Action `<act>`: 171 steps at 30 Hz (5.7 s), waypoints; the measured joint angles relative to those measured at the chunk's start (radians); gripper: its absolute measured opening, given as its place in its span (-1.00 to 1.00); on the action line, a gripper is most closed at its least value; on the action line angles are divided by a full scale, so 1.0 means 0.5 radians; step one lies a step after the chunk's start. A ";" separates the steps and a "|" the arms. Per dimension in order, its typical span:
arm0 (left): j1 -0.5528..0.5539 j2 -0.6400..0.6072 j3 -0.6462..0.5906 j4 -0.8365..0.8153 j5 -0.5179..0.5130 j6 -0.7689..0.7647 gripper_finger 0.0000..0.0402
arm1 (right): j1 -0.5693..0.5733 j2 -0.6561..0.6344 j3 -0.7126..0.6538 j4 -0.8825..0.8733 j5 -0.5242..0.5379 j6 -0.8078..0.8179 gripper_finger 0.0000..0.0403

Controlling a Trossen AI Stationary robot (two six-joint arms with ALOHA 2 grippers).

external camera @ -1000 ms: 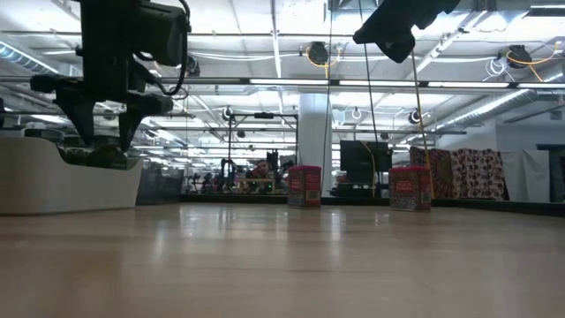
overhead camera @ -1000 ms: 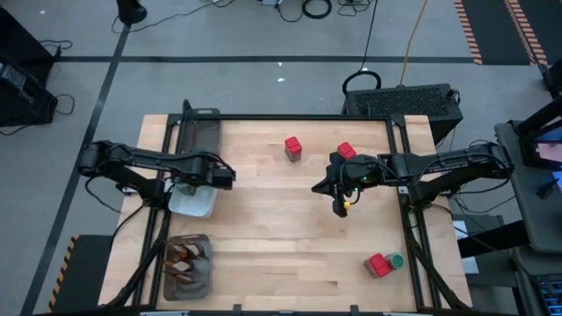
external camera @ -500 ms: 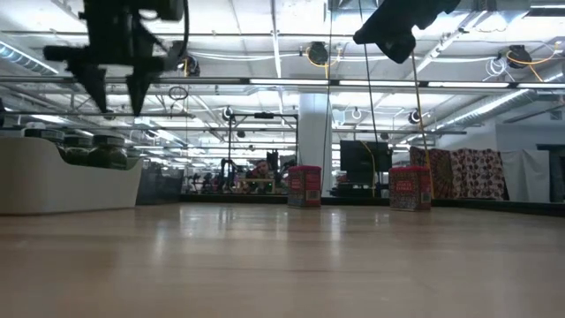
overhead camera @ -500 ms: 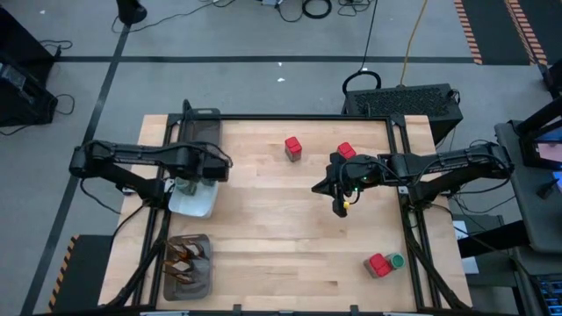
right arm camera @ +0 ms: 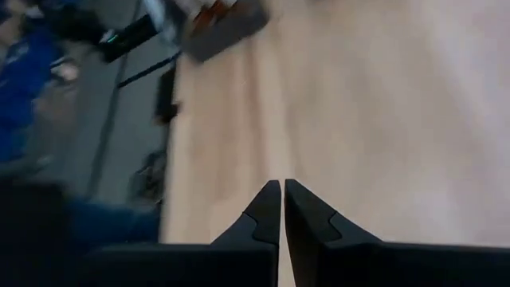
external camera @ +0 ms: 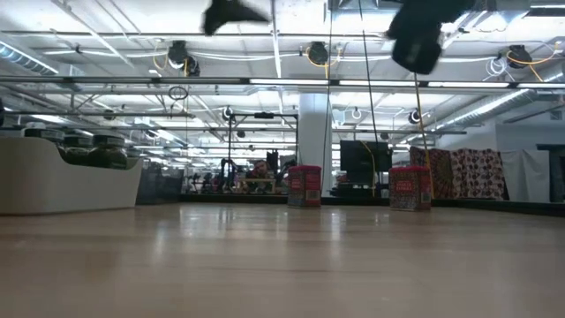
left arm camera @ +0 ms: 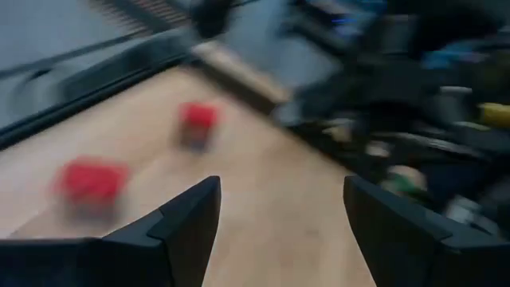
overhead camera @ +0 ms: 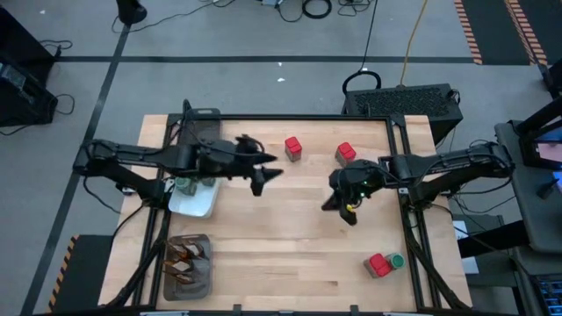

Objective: Sort spices by type
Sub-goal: Put the green bottle seasoning into the white bin

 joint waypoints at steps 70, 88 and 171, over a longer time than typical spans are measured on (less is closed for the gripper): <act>0.243 0.320 -0.003 0.344 0.497 0.496 0.33 | 1.725 0.640 0.734 -1.819 -0.166 0.310 0.45; 0.237 0.320 -0.003 0.343 0.501 0.447 0.33 | 1.722 0.658 0.484 -1.656 0.064 0.538 0.47; -0.016 0.320 -0.003 0.199 0.528 0.233 0.33 | -0.092 0.619 0.284 -0.791 -0.084 -0.204 -0.08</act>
